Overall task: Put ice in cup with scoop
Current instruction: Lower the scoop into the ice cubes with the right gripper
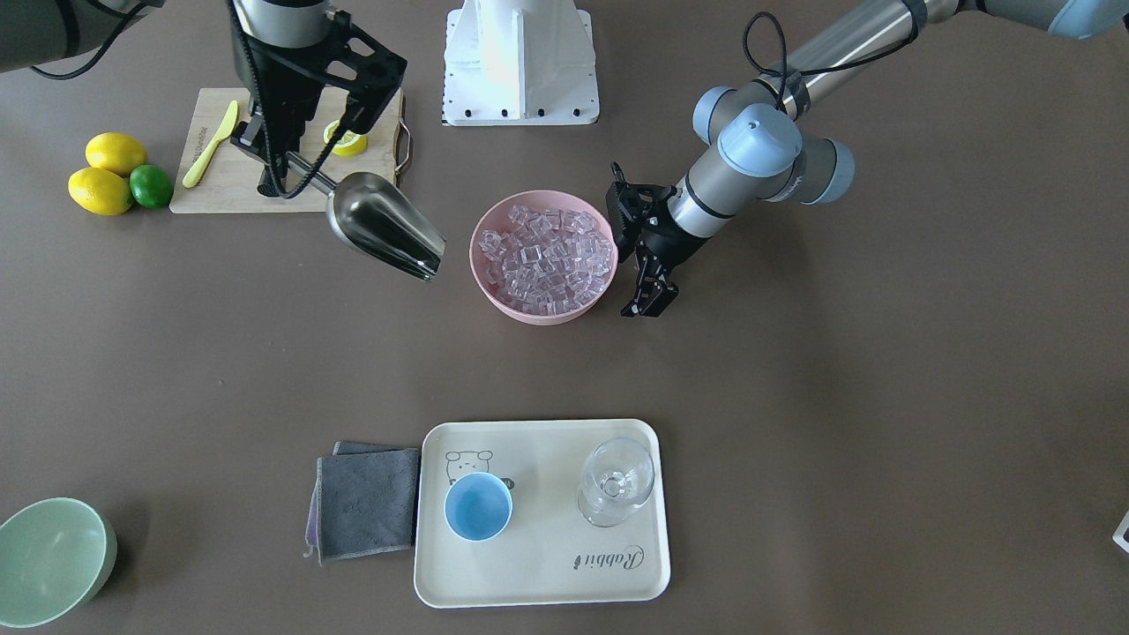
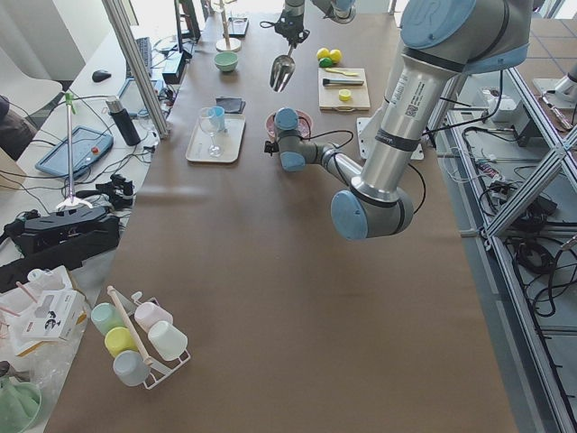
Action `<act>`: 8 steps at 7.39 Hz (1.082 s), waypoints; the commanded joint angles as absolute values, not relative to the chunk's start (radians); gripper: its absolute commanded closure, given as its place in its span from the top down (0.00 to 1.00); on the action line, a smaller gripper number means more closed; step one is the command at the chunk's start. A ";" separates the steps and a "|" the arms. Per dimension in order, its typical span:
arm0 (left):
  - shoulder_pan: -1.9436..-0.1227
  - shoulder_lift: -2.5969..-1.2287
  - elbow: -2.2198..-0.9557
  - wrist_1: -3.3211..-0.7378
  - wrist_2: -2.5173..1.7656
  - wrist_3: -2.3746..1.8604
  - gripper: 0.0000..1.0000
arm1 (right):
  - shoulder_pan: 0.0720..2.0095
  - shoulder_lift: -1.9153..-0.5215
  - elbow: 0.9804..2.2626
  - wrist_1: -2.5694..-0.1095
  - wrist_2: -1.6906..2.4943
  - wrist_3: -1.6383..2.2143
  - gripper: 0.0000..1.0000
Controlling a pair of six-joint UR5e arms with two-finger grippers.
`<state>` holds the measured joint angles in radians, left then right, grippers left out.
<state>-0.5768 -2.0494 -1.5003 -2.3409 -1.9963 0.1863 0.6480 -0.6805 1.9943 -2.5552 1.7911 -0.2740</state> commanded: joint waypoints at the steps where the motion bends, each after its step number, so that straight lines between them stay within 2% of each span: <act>1: -0.575 -2.051 -1.500 -2.341 -1.997 0.187 0.99 | 0.560 -0.502 1.817 -2.658 1.720 -0.281 0.00; 3: -0.577 -2.049 -1.500 -2.341 -1.996 0.186 0.99 | 0.516 -0.462 1.714 -2.678 1.645 -0.291 0.00; 6: -0.577 -2.049 -1.500 -2.341 -1.996 0.186 0.99 | 0.515 -0.460 1.709 -2.737 1.591 -0.373 0.00; 8: -0.577 -2.046 -1.500 -2.344 -1.999 0.187 0.99 | 0.505 -0.431 1.639 -2.737 1.565 -0.373 0.00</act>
